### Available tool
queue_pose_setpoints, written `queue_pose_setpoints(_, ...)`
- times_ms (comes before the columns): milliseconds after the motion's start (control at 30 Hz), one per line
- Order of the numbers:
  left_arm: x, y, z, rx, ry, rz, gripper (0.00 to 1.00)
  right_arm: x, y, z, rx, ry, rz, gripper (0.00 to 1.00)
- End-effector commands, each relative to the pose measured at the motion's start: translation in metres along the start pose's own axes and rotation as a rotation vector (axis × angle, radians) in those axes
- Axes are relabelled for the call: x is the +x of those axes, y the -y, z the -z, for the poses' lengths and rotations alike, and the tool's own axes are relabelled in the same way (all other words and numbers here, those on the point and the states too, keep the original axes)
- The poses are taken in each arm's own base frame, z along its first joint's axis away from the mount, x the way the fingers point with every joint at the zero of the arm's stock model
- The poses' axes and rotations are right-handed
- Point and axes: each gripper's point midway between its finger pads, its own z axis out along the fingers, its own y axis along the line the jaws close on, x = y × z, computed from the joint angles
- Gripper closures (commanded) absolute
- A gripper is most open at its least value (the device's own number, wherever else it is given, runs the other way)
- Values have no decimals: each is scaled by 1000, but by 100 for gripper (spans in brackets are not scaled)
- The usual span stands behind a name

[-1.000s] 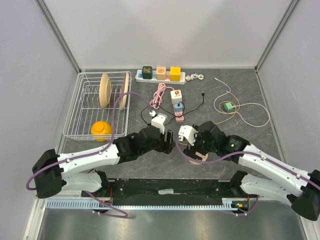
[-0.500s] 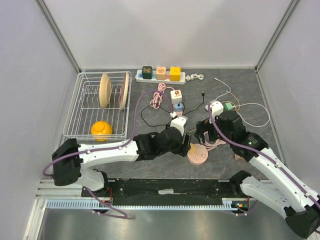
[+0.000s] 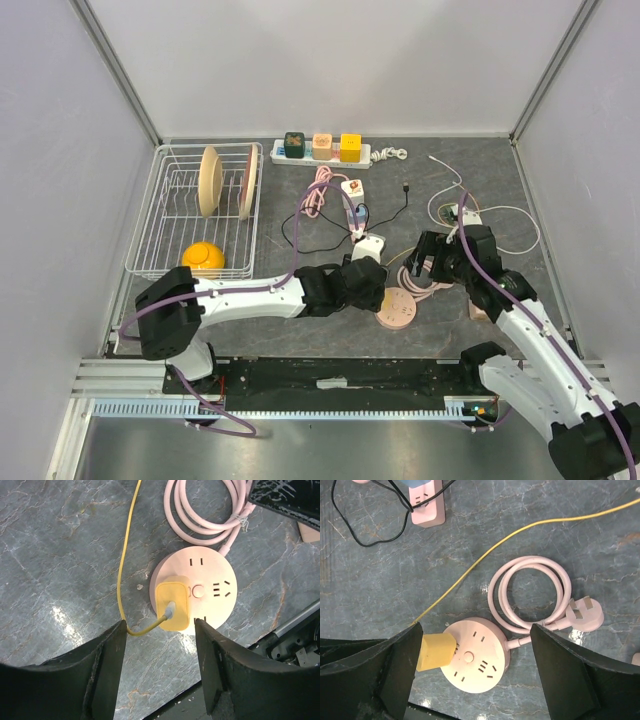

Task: Insert the plug
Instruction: Press the plug into the socket.

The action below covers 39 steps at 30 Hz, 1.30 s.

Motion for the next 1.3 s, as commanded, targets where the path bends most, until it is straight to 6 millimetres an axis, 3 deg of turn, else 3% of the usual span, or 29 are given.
queue_pose_setpoints(0,-20,8,8,-16,66,88,37,-5,-10,2,-65,27,-70,4)
queue_pose_setpoints(333,-34,11,27,-11,87,116,23,1,-8,6,-82,39,-76,5)
queue_pose_setpoints(400,-44,9,38,-26,107,156,23,0,-8,9,-84,53,-77,5)
queue_pose_setpoints(600,-37,7,54,-45,114,209,28,-2,-5,13,-75,86,-85,6)
queue_pose_setpoints(867,-22,22,26,-28,73,243,30,-2,0,12,-48,103,-98,6)
queue_pose_setpoints(1267,-6,20,-10,-39,86,237,30,0,1,7,-55,103,-93,6)
